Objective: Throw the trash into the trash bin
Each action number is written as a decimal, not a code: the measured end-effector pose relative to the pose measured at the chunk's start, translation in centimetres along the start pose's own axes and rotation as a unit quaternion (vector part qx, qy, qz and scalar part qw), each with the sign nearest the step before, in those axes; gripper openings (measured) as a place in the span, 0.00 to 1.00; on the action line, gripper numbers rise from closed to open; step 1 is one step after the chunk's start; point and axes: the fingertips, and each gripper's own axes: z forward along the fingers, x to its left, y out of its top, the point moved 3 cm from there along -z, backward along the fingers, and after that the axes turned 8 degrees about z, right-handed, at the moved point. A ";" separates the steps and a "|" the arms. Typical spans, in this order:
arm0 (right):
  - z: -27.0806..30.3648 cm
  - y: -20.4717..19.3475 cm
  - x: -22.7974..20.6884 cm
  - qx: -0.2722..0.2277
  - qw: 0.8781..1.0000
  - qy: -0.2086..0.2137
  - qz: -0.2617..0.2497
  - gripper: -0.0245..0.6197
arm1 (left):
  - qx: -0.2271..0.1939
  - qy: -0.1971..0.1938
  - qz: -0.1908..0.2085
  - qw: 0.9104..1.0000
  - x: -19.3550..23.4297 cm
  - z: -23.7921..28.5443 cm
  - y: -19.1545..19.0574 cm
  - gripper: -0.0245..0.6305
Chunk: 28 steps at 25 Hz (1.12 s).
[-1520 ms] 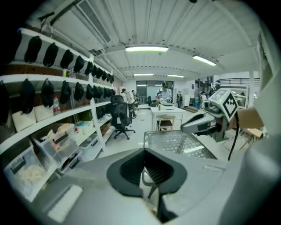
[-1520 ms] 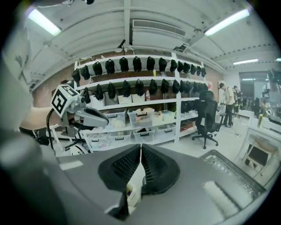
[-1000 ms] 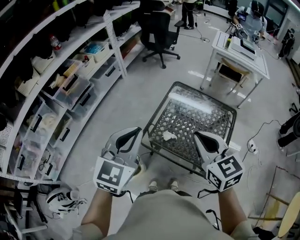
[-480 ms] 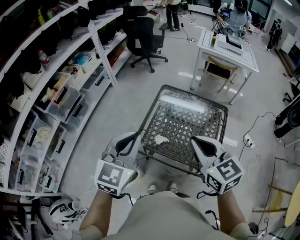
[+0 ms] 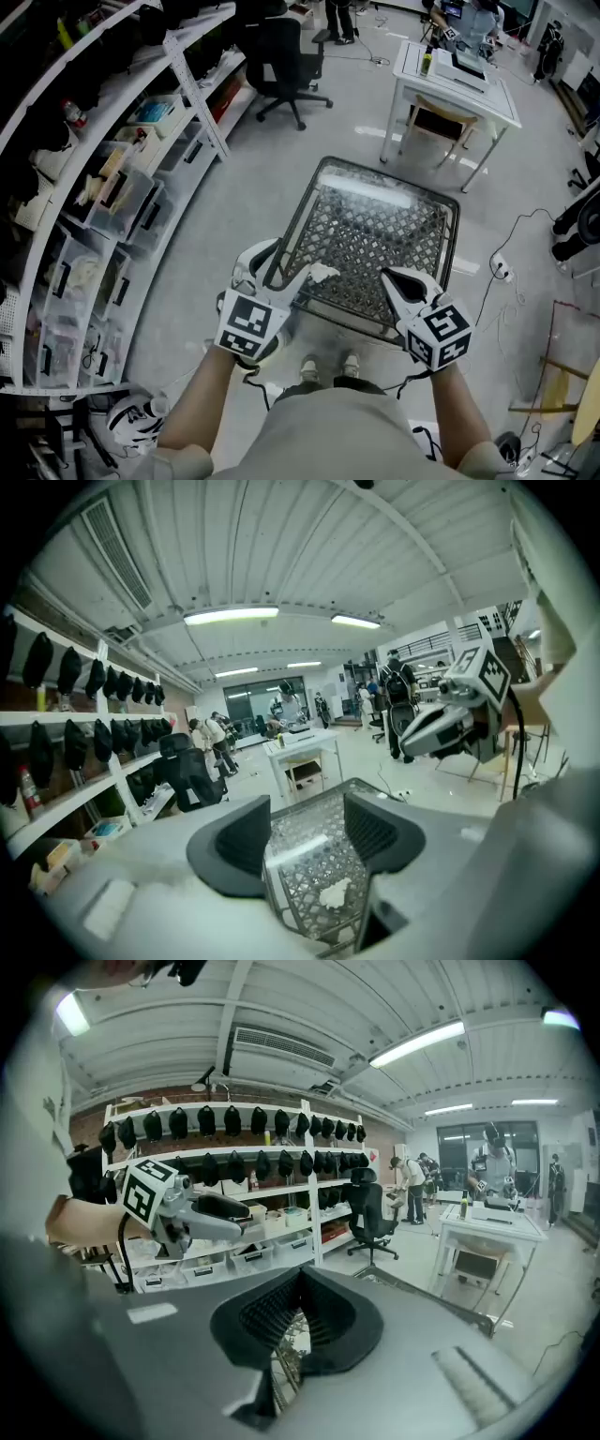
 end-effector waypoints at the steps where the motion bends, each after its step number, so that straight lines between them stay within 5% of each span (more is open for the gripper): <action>1: 0.4 -0.4 -0.4 0.004 1.000 -0.002 0.003 0.05 | 0.009 -0.009 0.004 1.000 -0.2 0.9 -0.7 0.42; 15: 6.3 -8.0 -4.9 0.074 0.994 -0.024 0.071 0.05 | 0.134 -0.099 -0.023 0.986 -3.9 12.5 -14.5 0.43; 28: 9.7 -15.6 -6.3 0.148 0.984 -0.022 0.095 0.05 | 0.261 -0.188 -0.013 0.947 -9.8 18.7 -25.6 0.43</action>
